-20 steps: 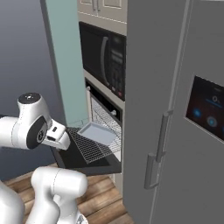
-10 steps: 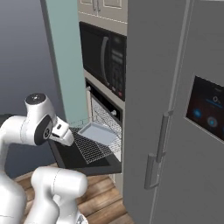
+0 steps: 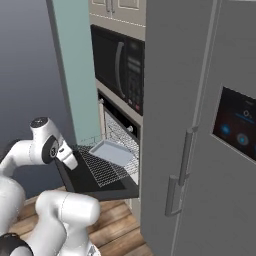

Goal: Take the baked cake out of the oven and place it on the plate for cooling. Then close the oven door.

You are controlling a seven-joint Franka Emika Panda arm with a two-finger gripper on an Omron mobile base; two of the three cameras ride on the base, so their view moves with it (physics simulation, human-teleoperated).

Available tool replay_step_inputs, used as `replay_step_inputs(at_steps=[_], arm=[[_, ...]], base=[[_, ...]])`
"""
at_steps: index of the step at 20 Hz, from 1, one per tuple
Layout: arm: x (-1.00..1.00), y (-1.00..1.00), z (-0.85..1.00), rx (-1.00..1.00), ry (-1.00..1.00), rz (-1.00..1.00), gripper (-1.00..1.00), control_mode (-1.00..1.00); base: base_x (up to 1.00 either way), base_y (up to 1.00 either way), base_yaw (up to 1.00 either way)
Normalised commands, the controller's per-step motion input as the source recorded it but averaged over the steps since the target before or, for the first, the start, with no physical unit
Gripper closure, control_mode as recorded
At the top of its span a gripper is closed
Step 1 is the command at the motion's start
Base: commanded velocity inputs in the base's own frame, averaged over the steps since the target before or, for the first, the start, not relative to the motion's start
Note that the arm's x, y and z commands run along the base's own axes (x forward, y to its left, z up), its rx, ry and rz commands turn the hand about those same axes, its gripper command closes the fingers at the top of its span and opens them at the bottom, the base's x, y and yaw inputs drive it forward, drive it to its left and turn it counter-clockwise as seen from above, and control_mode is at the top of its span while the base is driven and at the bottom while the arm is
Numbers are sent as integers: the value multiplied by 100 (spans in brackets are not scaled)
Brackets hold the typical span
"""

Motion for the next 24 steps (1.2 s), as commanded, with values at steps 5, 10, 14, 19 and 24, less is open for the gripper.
replay_step_inputs(at_steps=[5,10,14,19,24], arm=[[100,3,-89,-2,20,-29,-100,-100],[100,0,-39,0,12,-12,-100,-100],[100,7,-8,5,20,-1,-100,-100],[92,25,-5,0,35,-1,-100,-100],[46,31,-36,-8,24,0,-100,-100]], base=[[0,0,0],[0,0,0],[0,0,0],[0,0,0],[0,0,0]])
